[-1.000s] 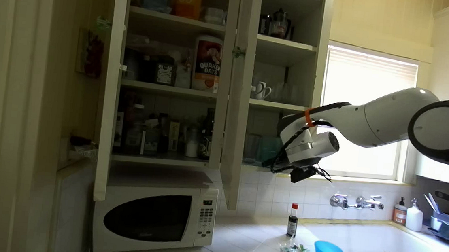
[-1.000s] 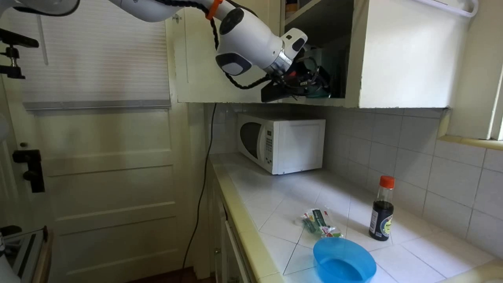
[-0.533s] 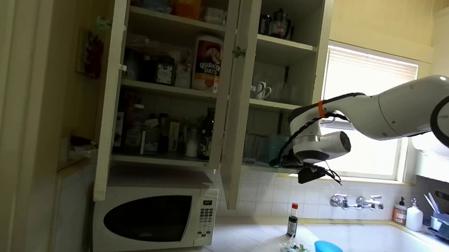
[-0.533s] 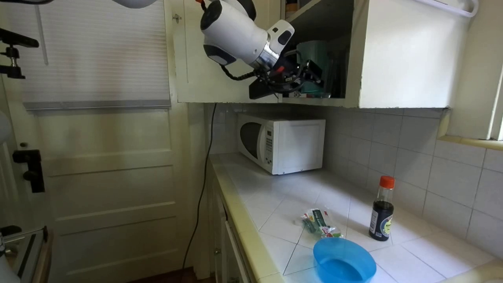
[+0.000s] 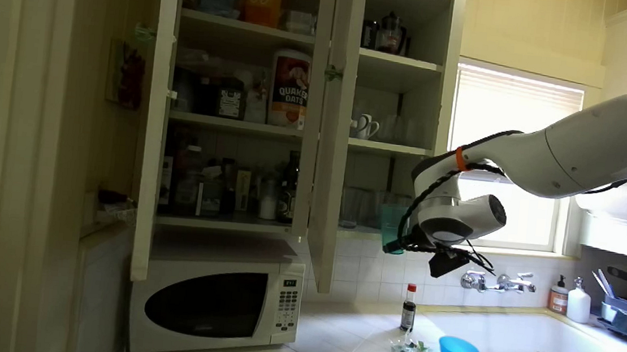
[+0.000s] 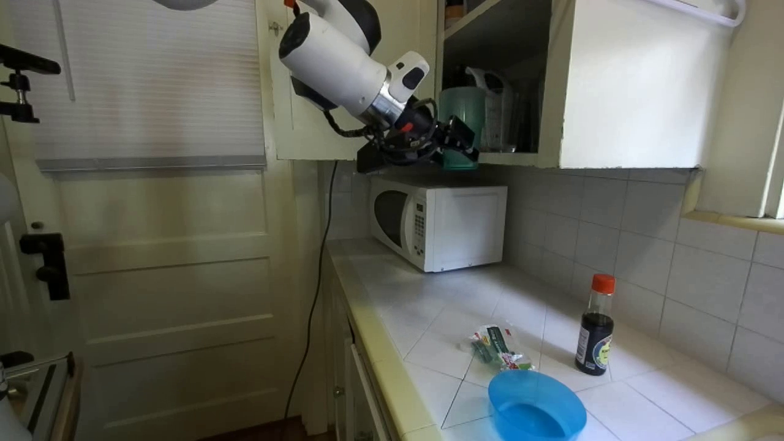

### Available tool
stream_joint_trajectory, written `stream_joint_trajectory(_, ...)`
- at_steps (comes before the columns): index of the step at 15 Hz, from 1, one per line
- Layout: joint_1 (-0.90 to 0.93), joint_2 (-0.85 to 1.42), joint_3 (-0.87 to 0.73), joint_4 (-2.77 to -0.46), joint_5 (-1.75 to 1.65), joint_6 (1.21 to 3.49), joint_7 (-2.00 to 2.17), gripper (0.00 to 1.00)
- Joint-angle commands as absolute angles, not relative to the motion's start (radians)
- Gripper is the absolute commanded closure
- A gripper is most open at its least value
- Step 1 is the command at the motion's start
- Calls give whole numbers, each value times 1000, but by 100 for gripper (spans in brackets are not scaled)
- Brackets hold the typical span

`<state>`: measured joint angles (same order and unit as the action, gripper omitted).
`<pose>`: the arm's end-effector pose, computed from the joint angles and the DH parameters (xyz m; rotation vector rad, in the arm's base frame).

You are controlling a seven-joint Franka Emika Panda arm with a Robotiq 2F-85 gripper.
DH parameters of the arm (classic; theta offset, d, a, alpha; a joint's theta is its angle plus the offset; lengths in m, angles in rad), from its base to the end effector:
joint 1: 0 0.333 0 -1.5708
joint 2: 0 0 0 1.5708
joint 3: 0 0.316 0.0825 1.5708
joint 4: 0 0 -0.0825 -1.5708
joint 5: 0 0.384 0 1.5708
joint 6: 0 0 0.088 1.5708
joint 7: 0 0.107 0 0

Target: Remove the blue cup from the cupboard

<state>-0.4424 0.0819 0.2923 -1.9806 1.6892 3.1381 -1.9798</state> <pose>0.5546 -0.1758 0.4727 2.5256 0.1612 1.4927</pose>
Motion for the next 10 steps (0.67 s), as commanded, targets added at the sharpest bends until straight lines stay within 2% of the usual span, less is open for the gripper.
stream_joint_trajectory(1,-442,14,294,-2088,1790,3115,-2069,47)
stream_joint_trajectory(10,-437,48,277,-2079,2118,3139,-2265,47)
